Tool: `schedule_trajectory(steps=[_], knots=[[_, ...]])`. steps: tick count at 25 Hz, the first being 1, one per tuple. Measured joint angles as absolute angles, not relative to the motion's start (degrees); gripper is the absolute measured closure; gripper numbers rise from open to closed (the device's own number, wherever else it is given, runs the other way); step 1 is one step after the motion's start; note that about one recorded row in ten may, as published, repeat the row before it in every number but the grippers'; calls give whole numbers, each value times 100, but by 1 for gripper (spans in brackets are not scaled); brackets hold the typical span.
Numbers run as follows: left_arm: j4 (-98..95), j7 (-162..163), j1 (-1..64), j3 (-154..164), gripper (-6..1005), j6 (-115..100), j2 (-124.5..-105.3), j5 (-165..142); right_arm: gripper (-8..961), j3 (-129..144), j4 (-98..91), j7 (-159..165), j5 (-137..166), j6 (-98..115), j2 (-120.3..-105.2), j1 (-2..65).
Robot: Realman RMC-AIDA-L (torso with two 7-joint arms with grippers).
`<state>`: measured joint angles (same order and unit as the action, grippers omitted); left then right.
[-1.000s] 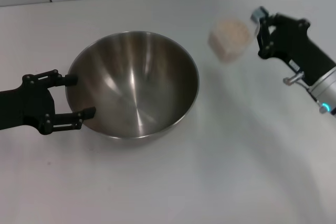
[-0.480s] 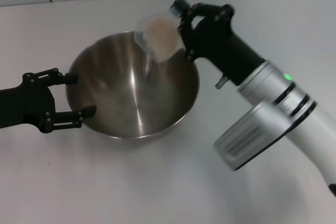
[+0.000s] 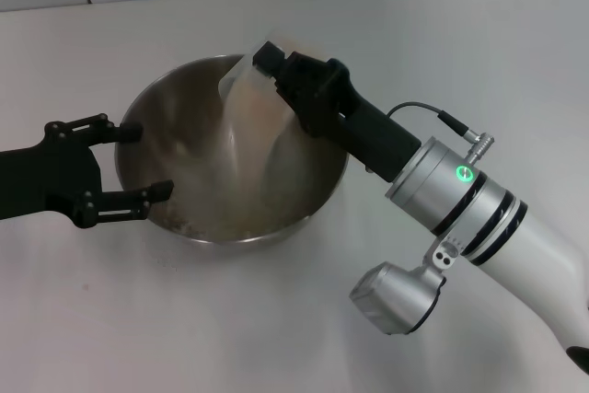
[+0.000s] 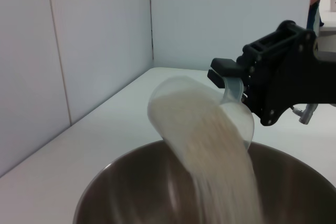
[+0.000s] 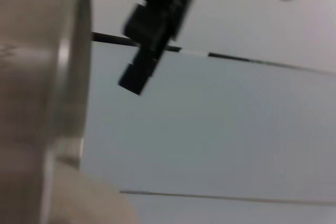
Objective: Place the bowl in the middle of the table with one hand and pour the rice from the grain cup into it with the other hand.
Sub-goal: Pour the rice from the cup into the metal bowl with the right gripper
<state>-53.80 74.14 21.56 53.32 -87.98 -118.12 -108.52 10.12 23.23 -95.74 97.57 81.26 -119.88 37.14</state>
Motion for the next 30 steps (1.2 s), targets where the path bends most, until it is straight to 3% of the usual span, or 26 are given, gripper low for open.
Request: schedule_trajectory(steps=[21,30], knots=[[-5379,7435,2204,5361,162,-8811,-11821,-10880,887,899,2944,-14637,10028,7402,-11988,3636],[-5379,7453,2206,5361,162,-8835,-11822,-10881,877,-472,3801,-11527,10198,7604,-11988,3115]])
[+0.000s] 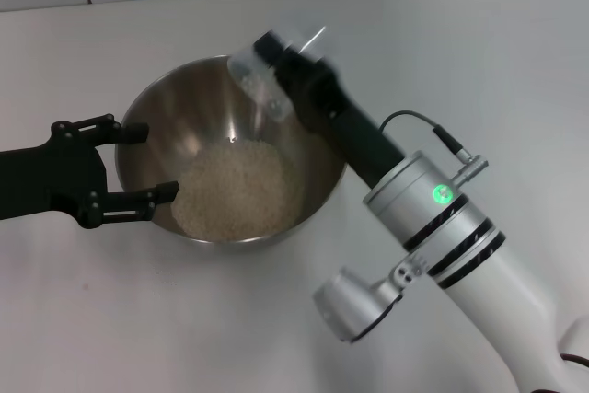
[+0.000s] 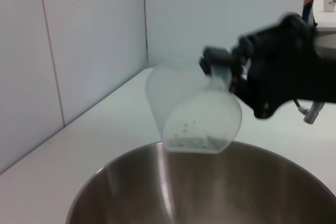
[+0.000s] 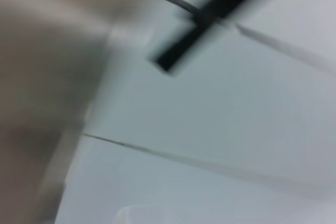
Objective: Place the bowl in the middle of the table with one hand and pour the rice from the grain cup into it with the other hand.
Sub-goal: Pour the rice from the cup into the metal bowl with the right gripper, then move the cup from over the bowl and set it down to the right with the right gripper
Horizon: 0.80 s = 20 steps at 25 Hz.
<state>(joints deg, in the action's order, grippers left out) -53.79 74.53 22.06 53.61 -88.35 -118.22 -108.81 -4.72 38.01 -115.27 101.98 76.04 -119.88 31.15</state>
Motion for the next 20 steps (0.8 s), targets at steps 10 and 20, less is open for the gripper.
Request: schedule_trajectory(steps=[10,20], knots=[[-5379,7453,2215,5361,161,-8833,-11821,-10883,866,-1832,3141,-3905,10275,8184,-11921,2451],[-5377,7453,2240,5361,162,-8832,-11821,-10882,856,-1960,1314,572,10312,6701,-11931,2897]])
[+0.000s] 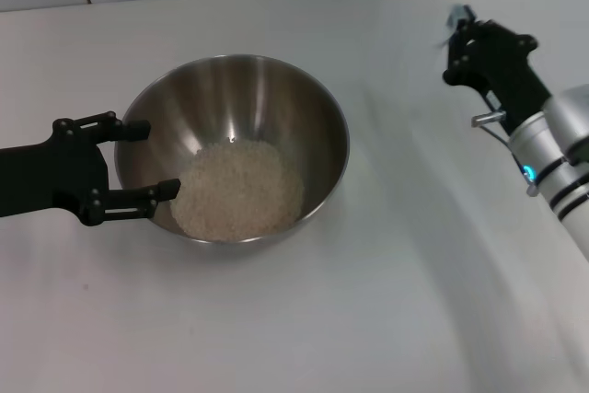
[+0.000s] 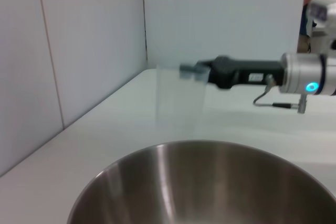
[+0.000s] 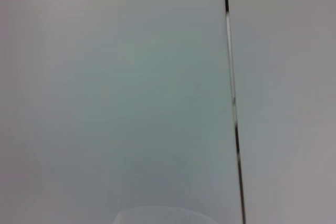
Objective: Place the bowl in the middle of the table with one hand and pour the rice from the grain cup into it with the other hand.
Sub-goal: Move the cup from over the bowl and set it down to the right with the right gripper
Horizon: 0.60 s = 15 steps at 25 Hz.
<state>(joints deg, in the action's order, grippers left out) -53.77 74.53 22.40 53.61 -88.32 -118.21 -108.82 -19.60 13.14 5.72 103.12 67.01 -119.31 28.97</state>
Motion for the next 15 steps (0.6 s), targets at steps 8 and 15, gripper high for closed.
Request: schedule_trajectory(steps=[8,15], knots=[[-5354,7448,2271,5361,162,-8814,-11830,-10880,847,-1311,1167,653,10335,5901,-11928,3220],[-5327,7447,2297,5369,161,-8806,-11830,-10880,840,-1211,1104,613,10336,5514,-11938,3307]])
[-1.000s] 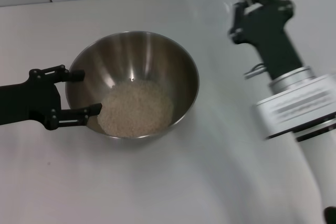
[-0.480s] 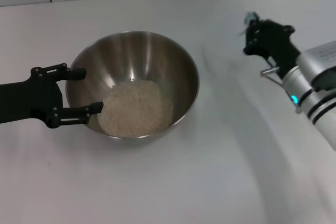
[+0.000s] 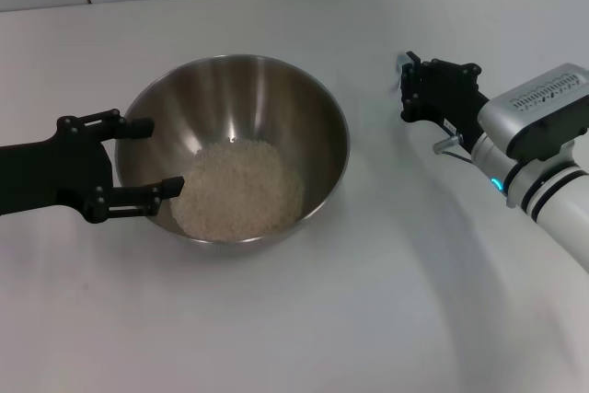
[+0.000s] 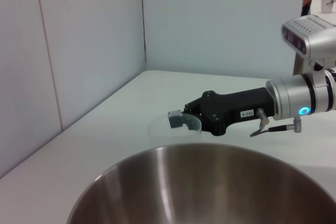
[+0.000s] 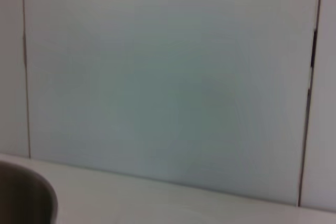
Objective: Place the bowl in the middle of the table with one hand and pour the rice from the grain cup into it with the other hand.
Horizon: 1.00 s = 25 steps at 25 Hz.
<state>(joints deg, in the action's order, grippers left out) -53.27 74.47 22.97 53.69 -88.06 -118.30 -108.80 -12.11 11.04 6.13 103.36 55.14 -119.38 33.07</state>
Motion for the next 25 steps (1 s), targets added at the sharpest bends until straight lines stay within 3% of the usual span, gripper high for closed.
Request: schedule_trajectory(steps=[11,18,25], knots=[[-5317,7444,2305,5424,162,-8814,-11826,-10881,828,-1191,1111,620,10334,5293,-11944,3280],[-5321,7444,2303,5433,162,-8818,-11821,-10880,527,-1122,1227,611,10329,5293,-11941,3072],[-5324,7453,2293,5431,162,-8828,-11821,-10881,243,-1118,1358,1048,10327,6008,-11868,2394]])
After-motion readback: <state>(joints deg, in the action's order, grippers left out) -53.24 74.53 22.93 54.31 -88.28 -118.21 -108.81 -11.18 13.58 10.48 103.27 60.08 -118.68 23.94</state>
